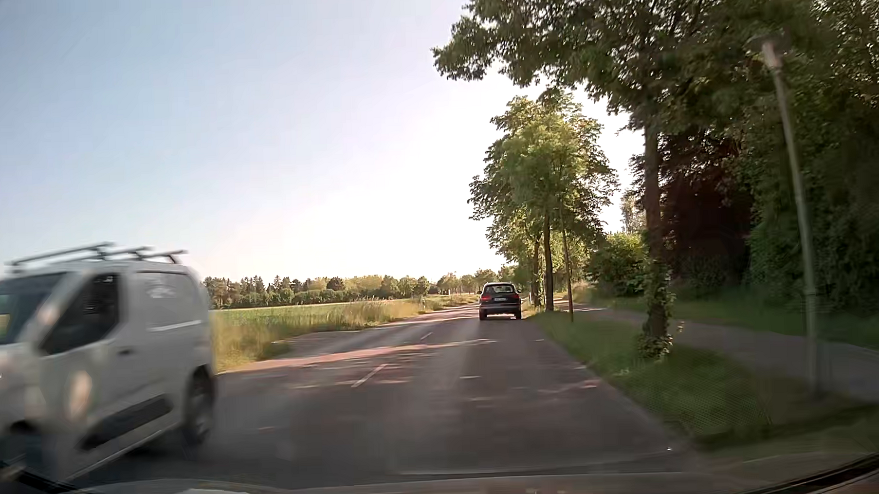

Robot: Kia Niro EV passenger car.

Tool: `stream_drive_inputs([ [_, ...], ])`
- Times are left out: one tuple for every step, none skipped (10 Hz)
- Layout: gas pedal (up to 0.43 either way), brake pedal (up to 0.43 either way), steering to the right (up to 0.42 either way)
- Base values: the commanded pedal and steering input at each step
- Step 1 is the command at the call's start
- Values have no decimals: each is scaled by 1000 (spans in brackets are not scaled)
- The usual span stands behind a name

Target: Follow the waypoints while adhering to traffic rules and regulations

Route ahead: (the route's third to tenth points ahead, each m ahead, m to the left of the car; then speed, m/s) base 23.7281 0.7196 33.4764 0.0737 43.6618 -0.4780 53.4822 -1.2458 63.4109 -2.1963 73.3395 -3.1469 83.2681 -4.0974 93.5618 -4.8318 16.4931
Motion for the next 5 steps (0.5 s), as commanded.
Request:
stream_drive_inputs([
  [228, 12, 8],
  [228, 12, 9],
  [228, 12, 9],
  [228, 12, 9],
  [228, 12, 9],
])
